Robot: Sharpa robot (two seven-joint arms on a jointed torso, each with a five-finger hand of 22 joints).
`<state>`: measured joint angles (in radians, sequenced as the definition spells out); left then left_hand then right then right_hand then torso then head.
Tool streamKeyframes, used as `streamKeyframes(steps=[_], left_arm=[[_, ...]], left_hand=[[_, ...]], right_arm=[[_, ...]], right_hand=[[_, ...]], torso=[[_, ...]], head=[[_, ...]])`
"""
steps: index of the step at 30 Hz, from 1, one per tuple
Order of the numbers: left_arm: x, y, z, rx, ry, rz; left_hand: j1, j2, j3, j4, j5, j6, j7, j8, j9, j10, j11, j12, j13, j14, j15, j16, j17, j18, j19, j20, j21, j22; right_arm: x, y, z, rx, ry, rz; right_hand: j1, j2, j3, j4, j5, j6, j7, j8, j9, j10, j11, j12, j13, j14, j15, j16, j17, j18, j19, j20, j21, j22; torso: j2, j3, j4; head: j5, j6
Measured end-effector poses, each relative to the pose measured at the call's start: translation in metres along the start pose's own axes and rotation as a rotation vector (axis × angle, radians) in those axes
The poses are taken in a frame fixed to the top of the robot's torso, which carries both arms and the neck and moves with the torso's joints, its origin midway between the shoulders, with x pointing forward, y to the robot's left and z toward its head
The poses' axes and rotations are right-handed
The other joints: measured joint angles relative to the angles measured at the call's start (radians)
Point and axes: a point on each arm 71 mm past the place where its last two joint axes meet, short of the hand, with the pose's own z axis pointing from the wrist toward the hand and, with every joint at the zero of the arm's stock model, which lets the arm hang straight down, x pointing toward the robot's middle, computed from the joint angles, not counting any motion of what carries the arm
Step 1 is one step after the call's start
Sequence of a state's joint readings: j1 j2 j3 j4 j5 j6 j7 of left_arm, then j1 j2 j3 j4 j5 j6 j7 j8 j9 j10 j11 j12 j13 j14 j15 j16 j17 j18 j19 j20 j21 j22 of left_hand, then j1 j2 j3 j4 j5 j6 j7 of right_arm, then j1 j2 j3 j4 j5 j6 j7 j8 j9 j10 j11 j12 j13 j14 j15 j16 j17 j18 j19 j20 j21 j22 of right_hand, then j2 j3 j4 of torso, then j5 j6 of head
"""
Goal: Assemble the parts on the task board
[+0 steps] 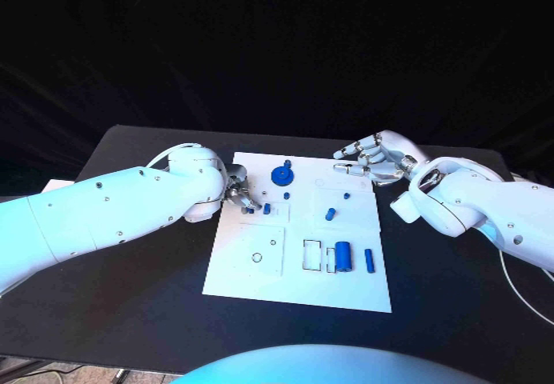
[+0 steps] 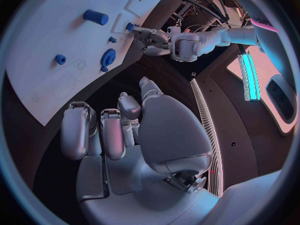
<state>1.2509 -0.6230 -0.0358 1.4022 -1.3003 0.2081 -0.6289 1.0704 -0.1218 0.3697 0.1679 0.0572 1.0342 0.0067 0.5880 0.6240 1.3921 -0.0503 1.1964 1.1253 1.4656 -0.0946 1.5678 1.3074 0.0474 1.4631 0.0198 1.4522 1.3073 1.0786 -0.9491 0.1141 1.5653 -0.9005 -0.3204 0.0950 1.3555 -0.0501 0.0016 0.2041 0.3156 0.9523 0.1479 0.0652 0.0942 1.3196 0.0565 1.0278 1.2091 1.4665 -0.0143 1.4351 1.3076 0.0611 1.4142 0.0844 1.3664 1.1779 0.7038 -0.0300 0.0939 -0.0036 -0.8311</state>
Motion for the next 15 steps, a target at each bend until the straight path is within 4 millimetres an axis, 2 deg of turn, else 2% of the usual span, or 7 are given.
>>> streamKeyframes(steps=[15], left_arm=[[-0.0001,0.0003,0.0003,-0.003,-0.006,-0.003]], left_hand=[[0.008,0.009,-0.01,0.01,0.0,0.004,0.004,-0.004,-0.001,0.002,-0.002,0.0,0.004,0.0,0.0,0.0,0.0,0.0,0.0,0.0,0.0,0.0]], right_arm=[[0.0,0.0,-0.0001,0.0,0.0,0.0]], right_hand=[[0.0,0.0,0.0,0.0,0.0,0.0,0.0,0.0,0.0,-0.004,0.004,0.0,-0.002,0.0,0.0,0.0,0.0,0.0,0.0,0.0,-0.004,-0.002]], torso=[[0.0,-0.0004,0.0004]], head=[[-0.002,0.002]])
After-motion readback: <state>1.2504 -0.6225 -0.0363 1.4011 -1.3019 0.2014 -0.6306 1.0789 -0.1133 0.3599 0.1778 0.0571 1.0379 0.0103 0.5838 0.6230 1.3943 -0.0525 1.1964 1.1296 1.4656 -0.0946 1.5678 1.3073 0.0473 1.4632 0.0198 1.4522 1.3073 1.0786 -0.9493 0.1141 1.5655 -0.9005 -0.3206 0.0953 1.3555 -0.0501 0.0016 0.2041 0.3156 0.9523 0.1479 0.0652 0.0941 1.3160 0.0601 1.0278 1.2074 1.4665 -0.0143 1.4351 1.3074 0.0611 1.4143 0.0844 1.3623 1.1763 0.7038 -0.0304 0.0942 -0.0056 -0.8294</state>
